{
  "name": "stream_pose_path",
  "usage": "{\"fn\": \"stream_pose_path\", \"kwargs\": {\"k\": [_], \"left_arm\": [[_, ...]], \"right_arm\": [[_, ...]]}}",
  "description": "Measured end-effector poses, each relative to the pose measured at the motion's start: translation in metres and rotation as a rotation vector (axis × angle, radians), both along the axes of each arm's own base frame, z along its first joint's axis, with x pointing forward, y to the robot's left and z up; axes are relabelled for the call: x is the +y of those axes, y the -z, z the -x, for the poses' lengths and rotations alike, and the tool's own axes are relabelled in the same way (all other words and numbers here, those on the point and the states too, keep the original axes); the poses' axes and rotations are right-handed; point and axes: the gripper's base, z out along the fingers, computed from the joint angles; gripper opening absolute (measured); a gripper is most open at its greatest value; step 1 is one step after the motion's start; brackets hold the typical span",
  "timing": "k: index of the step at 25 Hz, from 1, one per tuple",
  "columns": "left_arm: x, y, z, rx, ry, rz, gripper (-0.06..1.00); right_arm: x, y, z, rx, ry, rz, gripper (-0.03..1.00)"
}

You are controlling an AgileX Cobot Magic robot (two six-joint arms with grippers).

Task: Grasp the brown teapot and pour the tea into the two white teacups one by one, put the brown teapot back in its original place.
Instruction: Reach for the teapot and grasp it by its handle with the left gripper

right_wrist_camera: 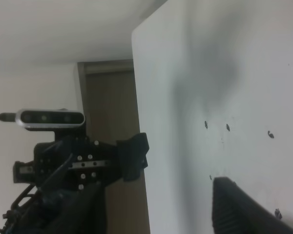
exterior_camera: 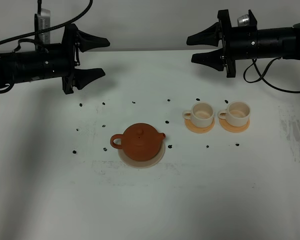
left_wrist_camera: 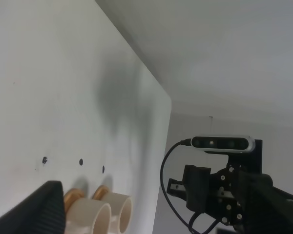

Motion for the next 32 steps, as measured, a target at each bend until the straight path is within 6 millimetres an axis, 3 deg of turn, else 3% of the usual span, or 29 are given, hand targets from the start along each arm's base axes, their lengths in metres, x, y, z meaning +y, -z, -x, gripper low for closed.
{"fn": "stream_pose_path", "kwargs": {"k": [12,18,25,32], "left_arm": [[0.0,0.0,0.0,-0.042,0.017,-0.035,0.71],[0.0,-0.002,0.0,-0.176,0.08,-0.144,0.62],[0.007,-0.033,0.009,-0.3,0.156,-0.425,0.49],[0.011,-0.081,0.031,-0.419,0.281,-0.82,0.44]], "right_arm": [[0.0,0.0,-0.001,-0.054,-0.009,0.022,0.47],[0.0,-0.007,-0.003,-0.199,-0.051,0.076,0.45],[-0.005,-0.058,-0.005,-0.433,-0.151,0.304,0.41],[-0.019,-0.116,0.015,-0.569,-0.225,0.663,0.41]]}}
